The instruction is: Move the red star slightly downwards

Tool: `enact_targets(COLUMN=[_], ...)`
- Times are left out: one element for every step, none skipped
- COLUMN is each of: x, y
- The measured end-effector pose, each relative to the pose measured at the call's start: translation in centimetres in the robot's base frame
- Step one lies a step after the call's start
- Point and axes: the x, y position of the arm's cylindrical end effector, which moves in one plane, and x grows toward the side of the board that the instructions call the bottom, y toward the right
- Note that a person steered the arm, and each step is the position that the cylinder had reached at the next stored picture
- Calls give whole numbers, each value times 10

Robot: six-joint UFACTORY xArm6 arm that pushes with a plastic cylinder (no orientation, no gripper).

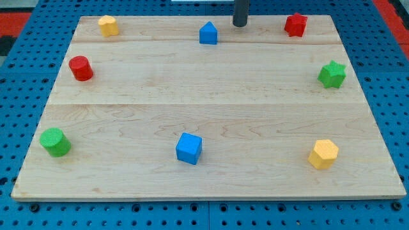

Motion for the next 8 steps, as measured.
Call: enact_targets(x=[0,3,-9,-19,-20,-19,-20,-20], y=[-9,-18,31,61,91,110,147,196])
